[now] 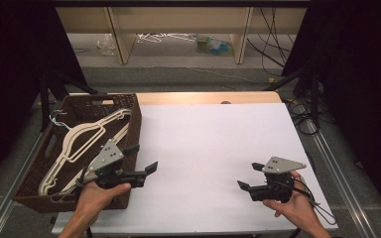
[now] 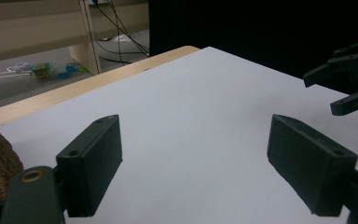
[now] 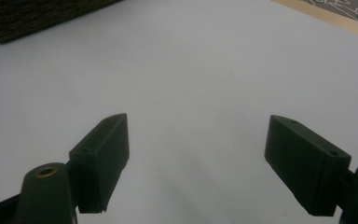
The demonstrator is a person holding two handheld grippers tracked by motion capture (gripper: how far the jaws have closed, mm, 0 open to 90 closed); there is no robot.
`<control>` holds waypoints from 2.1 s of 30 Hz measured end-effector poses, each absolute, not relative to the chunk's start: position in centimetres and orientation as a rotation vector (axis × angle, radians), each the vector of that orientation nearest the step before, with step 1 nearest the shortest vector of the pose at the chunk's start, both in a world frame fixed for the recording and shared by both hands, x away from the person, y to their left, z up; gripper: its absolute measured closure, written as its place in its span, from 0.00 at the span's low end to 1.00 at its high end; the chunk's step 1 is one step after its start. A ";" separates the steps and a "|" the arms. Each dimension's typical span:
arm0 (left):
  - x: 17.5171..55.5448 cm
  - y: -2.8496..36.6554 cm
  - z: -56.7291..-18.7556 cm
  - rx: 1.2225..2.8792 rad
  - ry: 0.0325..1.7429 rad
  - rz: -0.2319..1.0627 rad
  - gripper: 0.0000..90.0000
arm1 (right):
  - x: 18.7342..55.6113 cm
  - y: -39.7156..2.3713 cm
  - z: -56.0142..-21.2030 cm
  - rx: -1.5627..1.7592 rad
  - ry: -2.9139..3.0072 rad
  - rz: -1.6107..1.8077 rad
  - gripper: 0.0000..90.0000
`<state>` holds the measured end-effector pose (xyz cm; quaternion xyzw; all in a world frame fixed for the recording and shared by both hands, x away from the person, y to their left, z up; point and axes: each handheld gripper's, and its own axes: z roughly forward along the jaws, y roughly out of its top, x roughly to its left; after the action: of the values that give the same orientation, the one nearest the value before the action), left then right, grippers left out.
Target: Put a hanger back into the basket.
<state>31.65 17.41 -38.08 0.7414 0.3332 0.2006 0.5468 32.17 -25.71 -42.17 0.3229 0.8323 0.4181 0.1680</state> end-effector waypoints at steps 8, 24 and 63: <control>30.7 16.9 -38.8 1.755 0.766 0.469 0.20 | 32.1 -25.7 -42.3 0.895 2.348 1.235 0.20; 29.6 16.8 -41.1 1.776 0.750 0.467 0.19 | 31.6 -25.5 -42.4 0.856 2.289 1.321 0.18; 27.8 17.4 -43.3 1.762 0.737 0.495 0.18 | 29.2 -26.0 -42.6 0.864 2.225 1.394 0.18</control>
<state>27.77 17.38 -43.34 0.7449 0.3115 0.2092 0.5516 29.15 -26.02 -42.60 0.3072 0.7905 0.4955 0.1877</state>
